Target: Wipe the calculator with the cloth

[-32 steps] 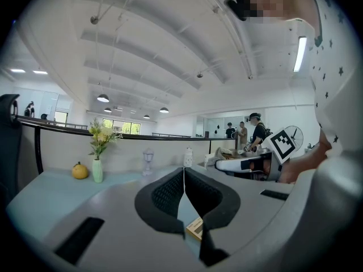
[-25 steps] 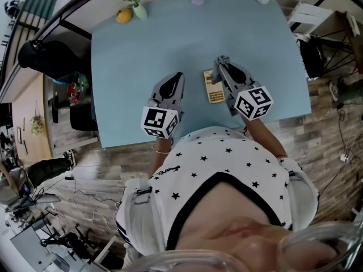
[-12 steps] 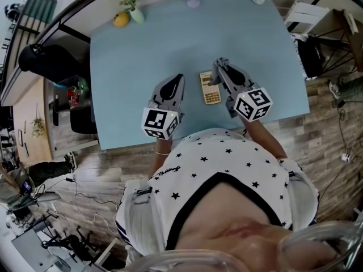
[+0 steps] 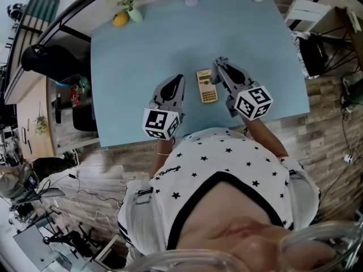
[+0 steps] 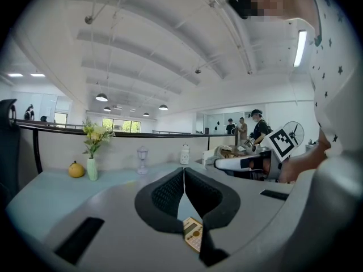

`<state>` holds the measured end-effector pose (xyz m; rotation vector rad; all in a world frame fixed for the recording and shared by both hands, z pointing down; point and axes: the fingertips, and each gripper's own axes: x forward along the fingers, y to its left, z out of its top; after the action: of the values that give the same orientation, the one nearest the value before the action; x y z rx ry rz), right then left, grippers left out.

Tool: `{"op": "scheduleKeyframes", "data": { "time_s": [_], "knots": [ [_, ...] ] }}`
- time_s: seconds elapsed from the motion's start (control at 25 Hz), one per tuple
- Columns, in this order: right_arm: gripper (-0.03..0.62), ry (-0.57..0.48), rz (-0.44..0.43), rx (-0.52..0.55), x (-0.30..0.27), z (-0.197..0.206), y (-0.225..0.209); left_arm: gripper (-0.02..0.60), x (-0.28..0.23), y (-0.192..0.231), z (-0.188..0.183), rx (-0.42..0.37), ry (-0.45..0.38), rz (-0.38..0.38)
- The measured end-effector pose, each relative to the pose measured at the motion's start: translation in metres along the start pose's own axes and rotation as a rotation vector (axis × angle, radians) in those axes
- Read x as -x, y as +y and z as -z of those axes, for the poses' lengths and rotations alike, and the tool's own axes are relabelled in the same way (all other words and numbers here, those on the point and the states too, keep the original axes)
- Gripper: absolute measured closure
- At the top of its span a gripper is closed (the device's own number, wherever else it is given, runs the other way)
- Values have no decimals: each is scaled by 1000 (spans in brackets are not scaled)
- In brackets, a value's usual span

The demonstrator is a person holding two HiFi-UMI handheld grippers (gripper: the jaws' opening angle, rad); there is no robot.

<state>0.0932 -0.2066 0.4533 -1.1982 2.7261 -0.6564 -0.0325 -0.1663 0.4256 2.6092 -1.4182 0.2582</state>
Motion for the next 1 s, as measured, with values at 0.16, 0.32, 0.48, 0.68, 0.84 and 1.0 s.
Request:
{"op": "scheduleKeyframes", "data": {
  "time_s": [0.16, 0.32, 0.48, 0.68, 0.84, 1.0],
  "knots": [
    [549, 1, -21, -12, 5, -3, -5, 551, -4, -8, -3, -6, 5, -16],
    [548, -12, -57, -17, 8, -7, -8, 551, -10, -17, -8, -23, -2, -30],
    [548, 2, -80, -7, 11, -4, -10, 551, -13, -24, -7, -26, -8, -49],
    [548, 10, -102, 10, 9, -6, -13, 551, -14, -27, -8, -27, -17, -70],
    [548, 23, -128, 25, 8, -5, -9, 551, -10, -29, -6, -24, -20, -93],
    [551, 40, -148, 54, 6, -2, -5, 551, -7, -28, -4, -21, -23, -113]
  ]
}}
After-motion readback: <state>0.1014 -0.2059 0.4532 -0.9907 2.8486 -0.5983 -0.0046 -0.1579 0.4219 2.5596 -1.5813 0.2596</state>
